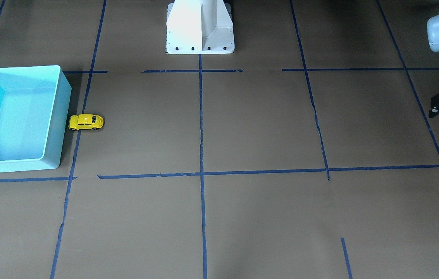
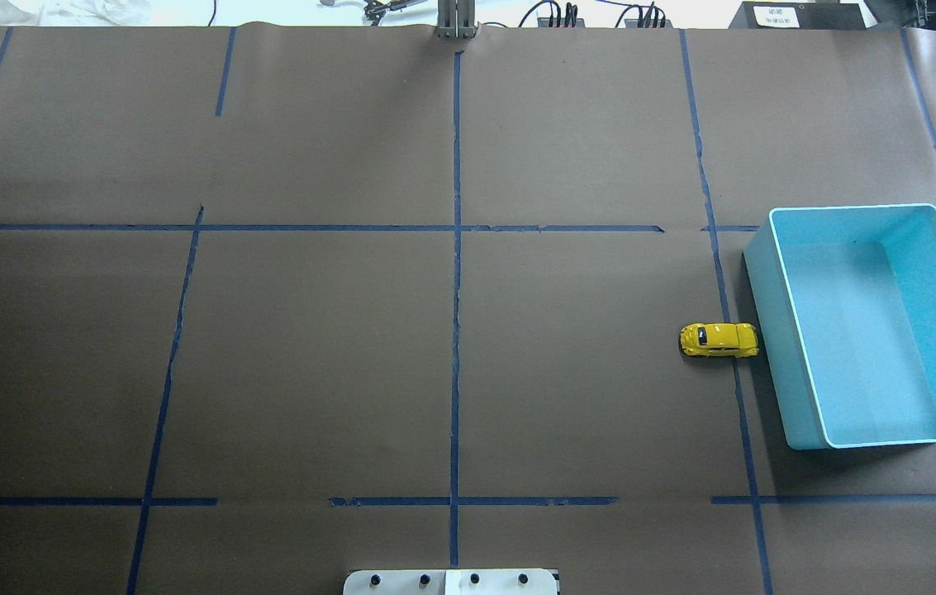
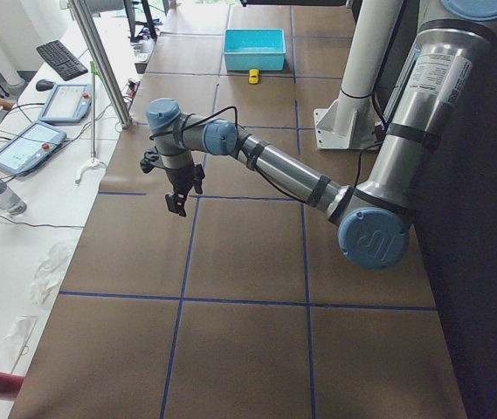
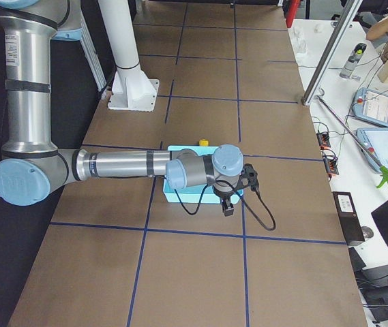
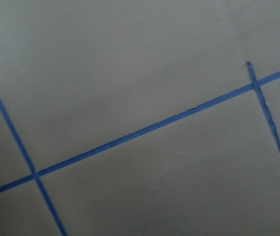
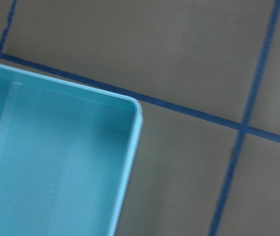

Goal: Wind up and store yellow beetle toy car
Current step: 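Move the right gripper down over the car beside the bin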

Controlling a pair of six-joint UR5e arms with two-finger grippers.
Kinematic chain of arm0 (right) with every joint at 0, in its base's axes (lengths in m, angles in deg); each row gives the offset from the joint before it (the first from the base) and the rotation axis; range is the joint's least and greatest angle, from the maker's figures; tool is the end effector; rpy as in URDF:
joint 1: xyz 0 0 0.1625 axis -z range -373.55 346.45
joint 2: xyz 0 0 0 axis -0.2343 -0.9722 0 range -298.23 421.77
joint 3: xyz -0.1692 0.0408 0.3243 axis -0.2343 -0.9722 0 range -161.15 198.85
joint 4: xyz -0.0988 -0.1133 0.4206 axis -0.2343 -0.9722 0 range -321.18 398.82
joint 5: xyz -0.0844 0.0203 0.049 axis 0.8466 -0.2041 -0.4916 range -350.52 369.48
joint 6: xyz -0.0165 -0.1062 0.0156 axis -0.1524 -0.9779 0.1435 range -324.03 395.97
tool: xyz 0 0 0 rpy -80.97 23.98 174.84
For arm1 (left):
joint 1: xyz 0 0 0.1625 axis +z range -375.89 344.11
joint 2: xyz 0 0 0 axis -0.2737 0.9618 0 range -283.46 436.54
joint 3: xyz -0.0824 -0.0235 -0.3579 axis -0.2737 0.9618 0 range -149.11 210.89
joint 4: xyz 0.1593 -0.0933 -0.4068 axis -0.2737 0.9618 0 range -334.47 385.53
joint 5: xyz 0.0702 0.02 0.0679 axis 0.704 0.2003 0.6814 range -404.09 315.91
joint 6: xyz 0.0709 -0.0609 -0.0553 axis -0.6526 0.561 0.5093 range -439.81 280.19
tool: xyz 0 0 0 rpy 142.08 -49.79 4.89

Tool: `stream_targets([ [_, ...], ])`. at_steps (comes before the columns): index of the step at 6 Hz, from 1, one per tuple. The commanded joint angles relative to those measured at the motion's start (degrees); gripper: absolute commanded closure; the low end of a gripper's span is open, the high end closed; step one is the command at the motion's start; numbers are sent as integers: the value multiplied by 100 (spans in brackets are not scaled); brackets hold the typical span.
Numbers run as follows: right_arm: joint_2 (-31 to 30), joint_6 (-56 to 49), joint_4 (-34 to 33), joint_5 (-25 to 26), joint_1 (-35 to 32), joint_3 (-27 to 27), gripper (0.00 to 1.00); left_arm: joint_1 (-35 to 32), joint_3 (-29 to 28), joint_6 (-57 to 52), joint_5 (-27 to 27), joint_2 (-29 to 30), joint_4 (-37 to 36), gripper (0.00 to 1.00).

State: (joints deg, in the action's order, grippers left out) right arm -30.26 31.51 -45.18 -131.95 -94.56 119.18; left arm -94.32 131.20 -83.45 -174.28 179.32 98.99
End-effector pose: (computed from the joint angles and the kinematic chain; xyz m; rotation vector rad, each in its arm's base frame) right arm -0.0338 -0.5232 0.5097 0.1977 -0.9053 -0.3298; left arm 0.0547 -0.5830 0.4252 0.0614 0.7092 0.2943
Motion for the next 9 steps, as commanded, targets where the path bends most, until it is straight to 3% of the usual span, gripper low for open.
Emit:
stream_targets([
  [1, 525, 59, -979, -225, 873, 1079, 0, -452, -108, -13, 2, -922, 812, 0],
  [2, 1494, 68, -2075, -270, 1233, 1285, 0, -619, -265, -22, -16, -1283, 1149, 0],
  [3, 2330, 451, -2608, 199, 1941, 1392, 0, -855, -458, -22, -33, -1539, 1196, 0],
  [4, 2548, 98, -2891, 430, 2462, 1262, 0, -884, -817, -39, -42, -1559, 1605, 0],
  [5, 2532, -419, -2903, 772, 2832, 1365, 0, -901, -1082, -31, -51, -1690, 2488, 0],
  [7, 2497, -2034, -2920, 1919, 3412, 1471, 0, -998, -1084, -31, -794, -1700, 2506, 0],
  [8, 2454, -2337, -2921, 2770, 3851, 1533, 0, -990, -1075, -22, -798, -1692, 2506, 0],
  [9, 2288, -2375, -2860, 3292, 4125, 1525, 0, -990, -1041, 4, -798, -1683, 2480, 0],
])
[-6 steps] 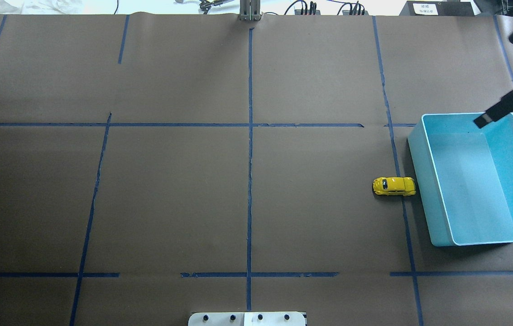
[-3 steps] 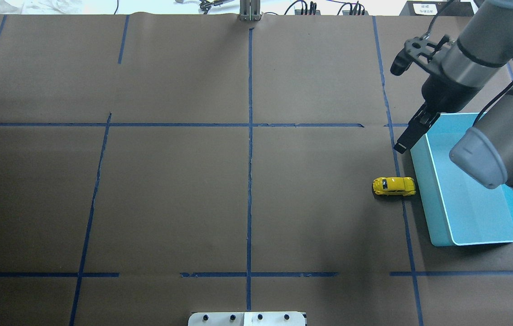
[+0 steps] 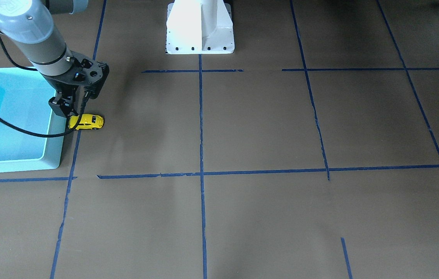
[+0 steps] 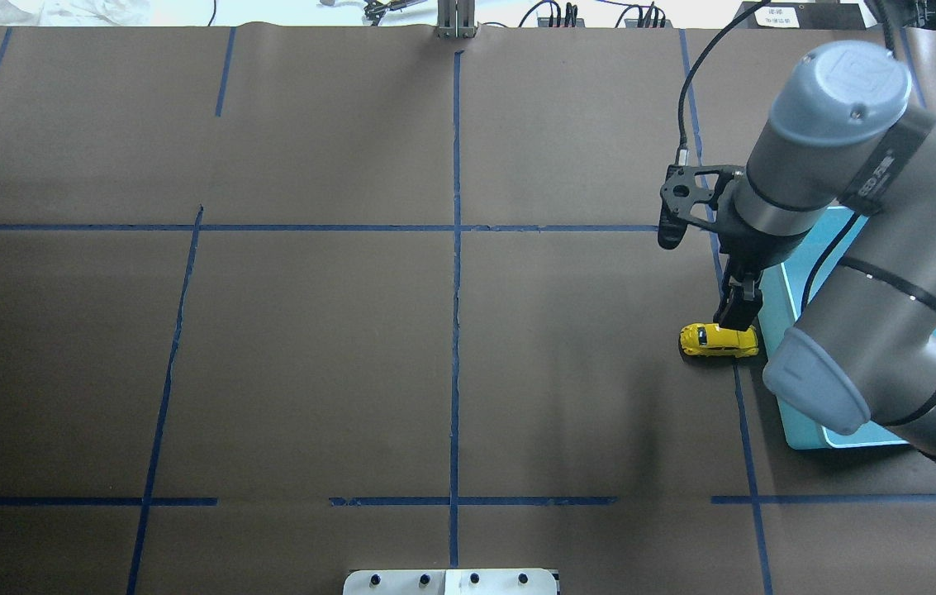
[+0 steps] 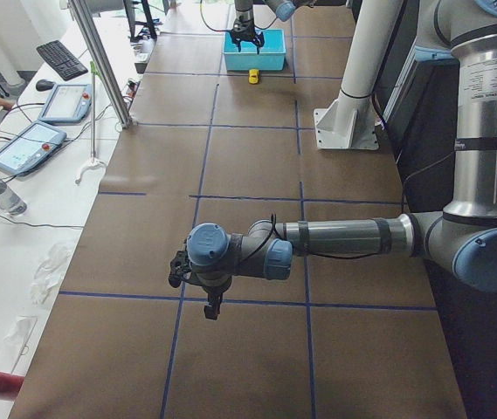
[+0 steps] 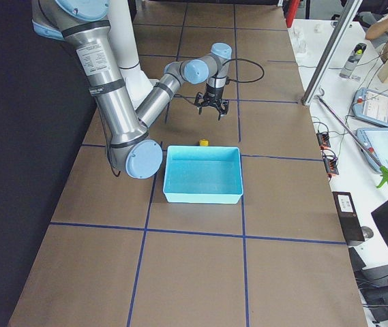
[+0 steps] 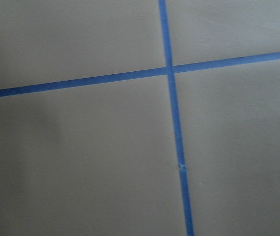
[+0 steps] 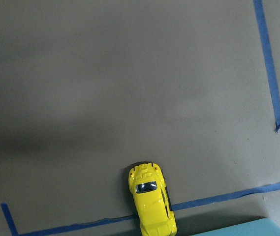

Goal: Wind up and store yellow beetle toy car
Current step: 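Move the right gripper down over the car beside the bin, then close the right gripper around the yellow car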

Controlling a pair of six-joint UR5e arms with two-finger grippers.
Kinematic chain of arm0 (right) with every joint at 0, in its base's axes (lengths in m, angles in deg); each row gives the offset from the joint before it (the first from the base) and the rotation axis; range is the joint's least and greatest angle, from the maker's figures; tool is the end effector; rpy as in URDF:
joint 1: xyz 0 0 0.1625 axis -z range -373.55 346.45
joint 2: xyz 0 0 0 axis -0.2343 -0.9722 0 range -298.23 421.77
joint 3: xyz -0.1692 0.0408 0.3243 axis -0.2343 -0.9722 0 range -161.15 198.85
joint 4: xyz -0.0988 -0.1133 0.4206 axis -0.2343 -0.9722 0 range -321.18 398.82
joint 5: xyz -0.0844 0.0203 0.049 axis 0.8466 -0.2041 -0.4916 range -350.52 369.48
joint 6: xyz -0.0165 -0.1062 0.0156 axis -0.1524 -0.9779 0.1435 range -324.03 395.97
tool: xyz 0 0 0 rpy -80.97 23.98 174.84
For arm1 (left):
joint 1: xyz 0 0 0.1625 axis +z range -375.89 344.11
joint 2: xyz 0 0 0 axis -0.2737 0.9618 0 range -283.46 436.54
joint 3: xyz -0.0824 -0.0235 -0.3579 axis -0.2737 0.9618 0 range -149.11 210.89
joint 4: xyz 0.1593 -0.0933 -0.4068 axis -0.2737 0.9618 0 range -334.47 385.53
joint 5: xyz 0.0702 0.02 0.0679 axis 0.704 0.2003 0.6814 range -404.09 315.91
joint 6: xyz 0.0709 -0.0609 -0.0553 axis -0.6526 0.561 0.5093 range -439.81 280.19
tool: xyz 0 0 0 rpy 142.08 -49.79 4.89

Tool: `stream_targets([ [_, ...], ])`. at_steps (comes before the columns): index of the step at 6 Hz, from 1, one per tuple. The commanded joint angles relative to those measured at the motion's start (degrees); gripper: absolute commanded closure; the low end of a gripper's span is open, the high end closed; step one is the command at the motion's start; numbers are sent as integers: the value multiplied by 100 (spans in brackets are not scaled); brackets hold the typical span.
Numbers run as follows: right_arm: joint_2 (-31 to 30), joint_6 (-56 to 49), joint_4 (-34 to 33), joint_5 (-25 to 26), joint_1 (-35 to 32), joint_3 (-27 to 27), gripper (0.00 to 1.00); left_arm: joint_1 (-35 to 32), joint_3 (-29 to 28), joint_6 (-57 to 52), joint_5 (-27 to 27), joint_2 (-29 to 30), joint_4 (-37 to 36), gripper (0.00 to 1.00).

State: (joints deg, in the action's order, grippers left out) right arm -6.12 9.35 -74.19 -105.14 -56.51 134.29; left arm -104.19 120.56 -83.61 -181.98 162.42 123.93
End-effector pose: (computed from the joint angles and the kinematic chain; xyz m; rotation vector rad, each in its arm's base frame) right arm -0.3482 -0.4446 0.2374 0.3675 -0.5311 -1.3365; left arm -0.0379 -0.5045 0.6284 0.0805 0.8346 0.1191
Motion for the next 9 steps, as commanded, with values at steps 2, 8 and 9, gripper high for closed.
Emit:
stream_targets([
  [2, -417, -404, 59, 1107, 691, -21, 1, -3, 364, -198, -28, 25, -677, 0],
  [8, -567, -799, 1149, 1346, 974, -865, 0, -337, 146, -754, 165, 411, -998, 0],
  [9, -567, -809, 1141, 1338, 974, -865, 0, -346, 190, -728, 174, 429, -1007, 0],
])
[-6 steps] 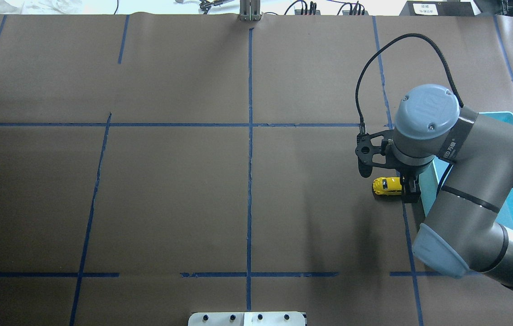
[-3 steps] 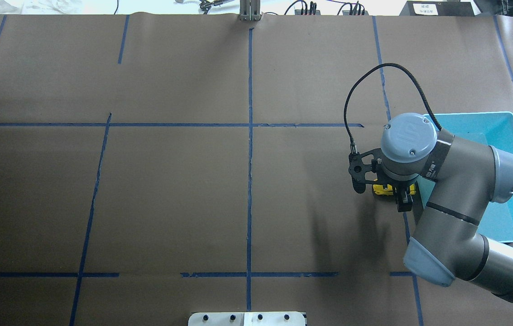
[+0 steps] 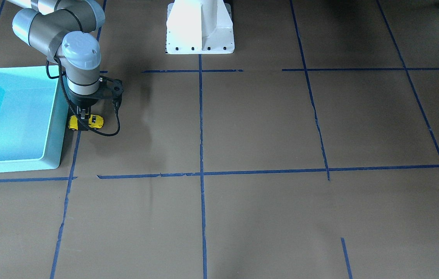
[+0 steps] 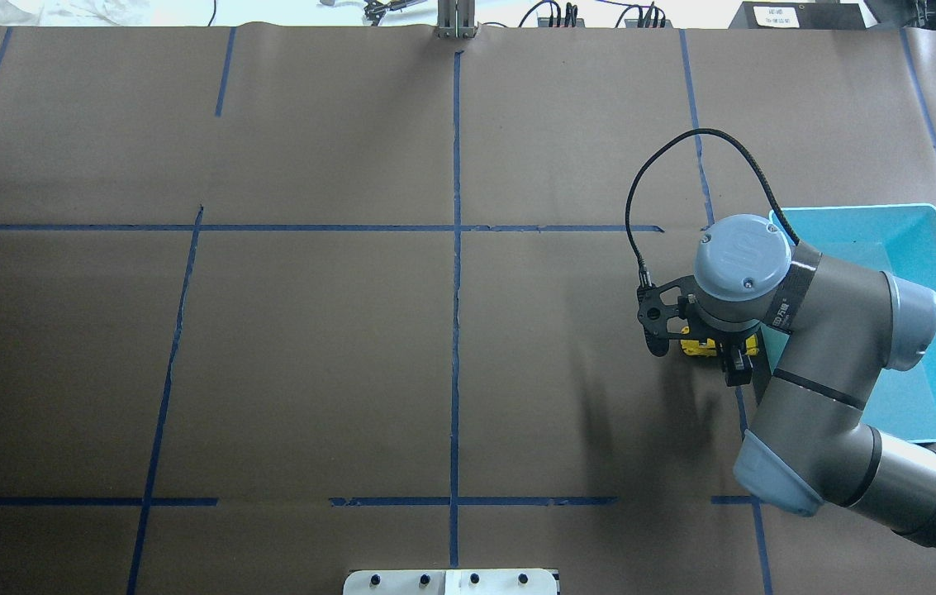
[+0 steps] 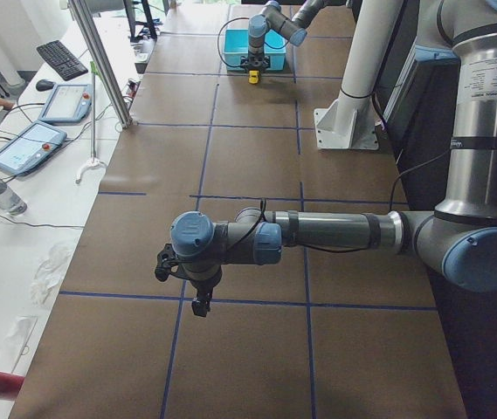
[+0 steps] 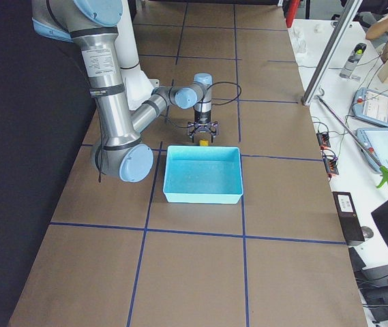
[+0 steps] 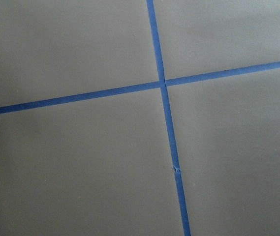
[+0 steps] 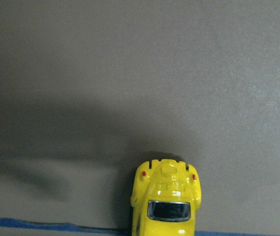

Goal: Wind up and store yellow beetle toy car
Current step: 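Close the right gripper around the yellow car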

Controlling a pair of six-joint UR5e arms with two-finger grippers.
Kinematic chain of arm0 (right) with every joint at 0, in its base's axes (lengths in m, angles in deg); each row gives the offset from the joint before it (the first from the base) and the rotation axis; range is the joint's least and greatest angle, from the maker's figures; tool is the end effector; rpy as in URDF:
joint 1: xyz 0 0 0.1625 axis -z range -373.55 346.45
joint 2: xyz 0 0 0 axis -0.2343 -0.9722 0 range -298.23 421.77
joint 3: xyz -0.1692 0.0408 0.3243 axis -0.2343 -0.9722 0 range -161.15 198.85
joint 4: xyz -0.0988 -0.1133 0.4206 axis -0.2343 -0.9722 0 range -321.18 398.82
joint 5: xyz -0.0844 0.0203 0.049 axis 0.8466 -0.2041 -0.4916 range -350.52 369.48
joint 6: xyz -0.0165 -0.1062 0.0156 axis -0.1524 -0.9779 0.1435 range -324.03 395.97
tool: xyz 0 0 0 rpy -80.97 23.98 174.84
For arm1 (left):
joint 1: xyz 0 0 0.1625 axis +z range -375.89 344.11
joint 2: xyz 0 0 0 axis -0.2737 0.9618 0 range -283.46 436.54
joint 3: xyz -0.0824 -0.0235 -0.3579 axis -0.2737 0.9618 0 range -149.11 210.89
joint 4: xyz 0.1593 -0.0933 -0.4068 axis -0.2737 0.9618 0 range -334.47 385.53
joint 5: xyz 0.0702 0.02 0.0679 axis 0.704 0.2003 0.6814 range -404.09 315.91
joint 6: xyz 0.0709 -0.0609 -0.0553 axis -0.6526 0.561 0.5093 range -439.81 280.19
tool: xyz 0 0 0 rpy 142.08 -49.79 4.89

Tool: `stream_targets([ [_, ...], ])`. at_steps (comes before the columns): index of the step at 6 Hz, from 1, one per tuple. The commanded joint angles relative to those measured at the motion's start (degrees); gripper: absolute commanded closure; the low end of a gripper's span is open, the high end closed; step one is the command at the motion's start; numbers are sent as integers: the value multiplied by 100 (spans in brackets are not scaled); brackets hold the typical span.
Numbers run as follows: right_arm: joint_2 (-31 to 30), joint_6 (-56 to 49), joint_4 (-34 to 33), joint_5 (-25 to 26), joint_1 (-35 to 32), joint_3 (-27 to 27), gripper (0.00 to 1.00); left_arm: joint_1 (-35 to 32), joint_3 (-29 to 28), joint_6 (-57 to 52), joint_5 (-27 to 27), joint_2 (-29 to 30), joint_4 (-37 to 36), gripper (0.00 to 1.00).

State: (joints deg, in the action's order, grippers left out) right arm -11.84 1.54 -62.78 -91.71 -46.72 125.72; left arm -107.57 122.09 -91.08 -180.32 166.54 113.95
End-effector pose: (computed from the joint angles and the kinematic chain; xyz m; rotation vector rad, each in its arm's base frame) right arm -0.4343 -0.4179 0.3440 0.3712 -0.2935 -1.6036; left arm -0.0704 -0.5237 0.5973 0.0851 0.8032 0.1555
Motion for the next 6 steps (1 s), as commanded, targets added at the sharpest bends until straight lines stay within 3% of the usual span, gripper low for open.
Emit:
stream_targets([
  [1, -13, -63, 0, -6, -6, -34, 0, 2, 30, 20, 8, 87, 0, 0],
  [6, 31, -29, 0, -6, -23, -193, 2, 46, 30, 46, 17, 448, -9, 0],
])
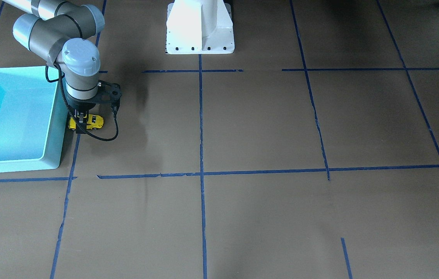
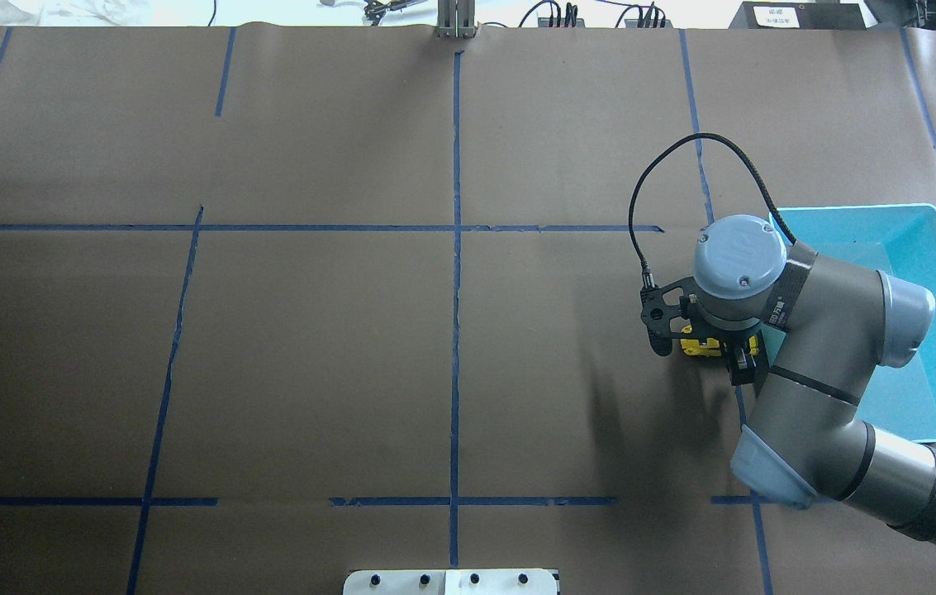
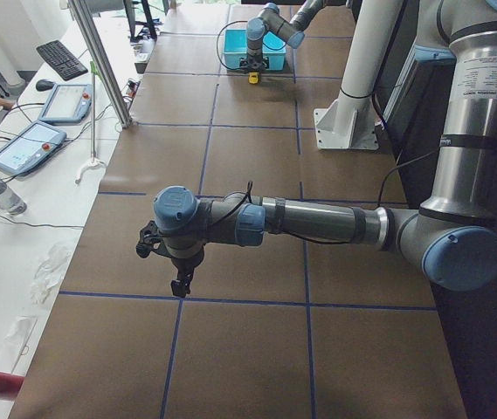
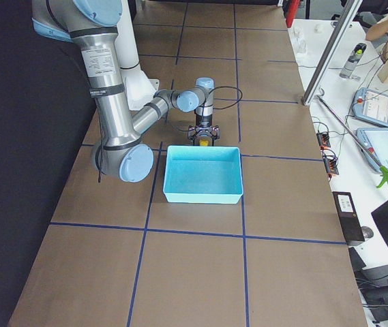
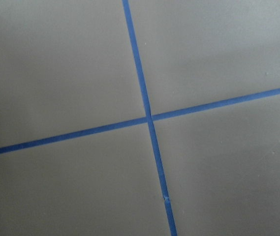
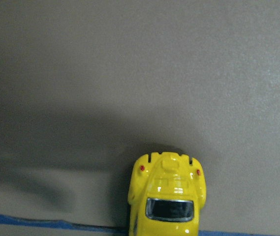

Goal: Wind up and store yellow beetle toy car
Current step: 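Close the right gripper around the yellow car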

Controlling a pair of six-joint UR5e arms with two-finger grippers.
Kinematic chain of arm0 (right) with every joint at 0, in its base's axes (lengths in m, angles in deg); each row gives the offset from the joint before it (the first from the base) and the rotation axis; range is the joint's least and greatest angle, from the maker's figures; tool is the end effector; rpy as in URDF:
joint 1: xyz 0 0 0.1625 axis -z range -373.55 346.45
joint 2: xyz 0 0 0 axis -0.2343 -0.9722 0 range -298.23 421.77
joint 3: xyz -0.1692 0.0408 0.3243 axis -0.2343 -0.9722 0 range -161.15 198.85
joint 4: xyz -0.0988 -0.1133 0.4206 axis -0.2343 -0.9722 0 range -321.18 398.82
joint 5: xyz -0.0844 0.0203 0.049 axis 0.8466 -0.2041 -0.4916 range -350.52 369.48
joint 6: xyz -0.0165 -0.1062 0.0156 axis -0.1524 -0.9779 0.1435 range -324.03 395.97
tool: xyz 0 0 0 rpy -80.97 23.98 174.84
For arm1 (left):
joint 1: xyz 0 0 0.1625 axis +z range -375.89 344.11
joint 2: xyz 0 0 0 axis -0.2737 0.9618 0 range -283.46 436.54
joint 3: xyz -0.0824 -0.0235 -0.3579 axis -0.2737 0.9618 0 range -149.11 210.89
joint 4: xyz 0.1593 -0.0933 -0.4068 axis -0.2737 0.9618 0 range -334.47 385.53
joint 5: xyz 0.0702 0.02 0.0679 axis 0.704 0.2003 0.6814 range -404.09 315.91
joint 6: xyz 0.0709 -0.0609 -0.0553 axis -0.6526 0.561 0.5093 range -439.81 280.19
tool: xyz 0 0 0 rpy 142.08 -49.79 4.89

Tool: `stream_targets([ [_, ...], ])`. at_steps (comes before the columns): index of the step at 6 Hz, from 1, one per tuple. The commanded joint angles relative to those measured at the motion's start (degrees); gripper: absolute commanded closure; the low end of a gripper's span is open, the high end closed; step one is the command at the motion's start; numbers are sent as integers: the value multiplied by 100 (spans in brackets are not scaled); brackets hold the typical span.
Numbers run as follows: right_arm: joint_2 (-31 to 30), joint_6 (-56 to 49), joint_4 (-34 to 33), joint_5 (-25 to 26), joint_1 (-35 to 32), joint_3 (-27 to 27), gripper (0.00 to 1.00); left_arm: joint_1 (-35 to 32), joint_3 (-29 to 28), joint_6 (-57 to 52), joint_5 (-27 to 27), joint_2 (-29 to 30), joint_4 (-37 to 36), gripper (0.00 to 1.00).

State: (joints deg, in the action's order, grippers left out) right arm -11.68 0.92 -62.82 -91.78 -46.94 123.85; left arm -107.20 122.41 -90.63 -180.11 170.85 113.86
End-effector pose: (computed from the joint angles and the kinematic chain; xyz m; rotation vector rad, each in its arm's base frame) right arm -0.4376 -0.4227 0.3584 0.3399 -0.2863 -1.6108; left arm -0.0680 -0.5554 0.5541 0.1536 0.7922 0.1860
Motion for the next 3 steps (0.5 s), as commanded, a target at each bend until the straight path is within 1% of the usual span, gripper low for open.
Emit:
stream_targets([
  [1, 15, 69, 4, -16, -10, 3, 12, 17, 6, 1, -4, 52, 0, 0],
  [2, 24, 78, 4, -25, -54, 29, 46, 43, 6, 1, -4, 43, 0, 0],
  [3, 24, 87, 4, -25, -63, 29, 53, 44, 6, 19, -4, 43, -9, 0],
])
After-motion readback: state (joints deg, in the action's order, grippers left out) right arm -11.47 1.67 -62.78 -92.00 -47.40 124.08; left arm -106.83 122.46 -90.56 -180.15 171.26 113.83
